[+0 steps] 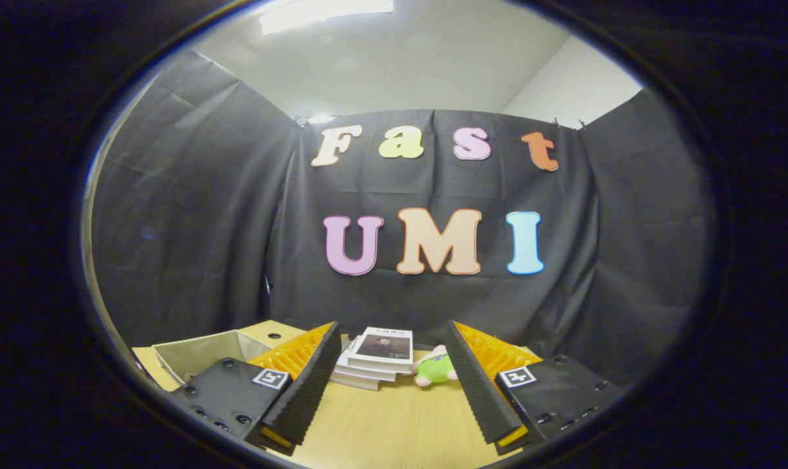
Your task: Open the storage box then place both shoes into the box .Put the left shoe in first, then the right shoe, with the right side of both shoes facing outward in a uniform manner.
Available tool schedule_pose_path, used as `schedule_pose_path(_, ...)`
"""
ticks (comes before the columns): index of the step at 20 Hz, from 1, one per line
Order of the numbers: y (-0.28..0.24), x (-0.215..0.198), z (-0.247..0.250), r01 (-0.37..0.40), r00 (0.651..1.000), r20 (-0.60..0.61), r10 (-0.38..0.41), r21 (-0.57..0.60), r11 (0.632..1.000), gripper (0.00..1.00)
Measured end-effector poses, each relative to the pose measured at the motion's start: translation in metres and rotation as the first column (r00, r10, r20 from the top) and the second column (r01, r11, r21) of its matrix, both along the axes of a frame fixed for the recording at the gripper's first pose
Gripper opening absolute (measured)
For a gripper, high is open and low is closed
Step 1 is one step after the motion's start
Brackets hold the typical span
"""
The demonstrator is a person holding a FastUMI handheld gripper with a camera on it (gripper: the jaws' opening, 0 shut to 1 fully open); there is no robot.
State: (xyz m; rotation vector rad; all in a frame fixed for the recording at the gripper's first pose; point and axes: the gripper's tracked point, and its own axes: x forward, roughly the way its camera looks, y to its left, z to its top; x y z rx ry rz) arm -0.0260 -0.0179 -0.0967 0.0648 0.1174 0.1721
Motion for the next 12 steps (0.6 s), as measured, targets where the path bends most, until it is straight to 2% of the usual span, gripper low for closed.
schedule_pose_path(12, -0.050, -0.004, -0.006, 0.011, 1.000, -0.001, -0.011, -0.026, 1.000, 1.00)
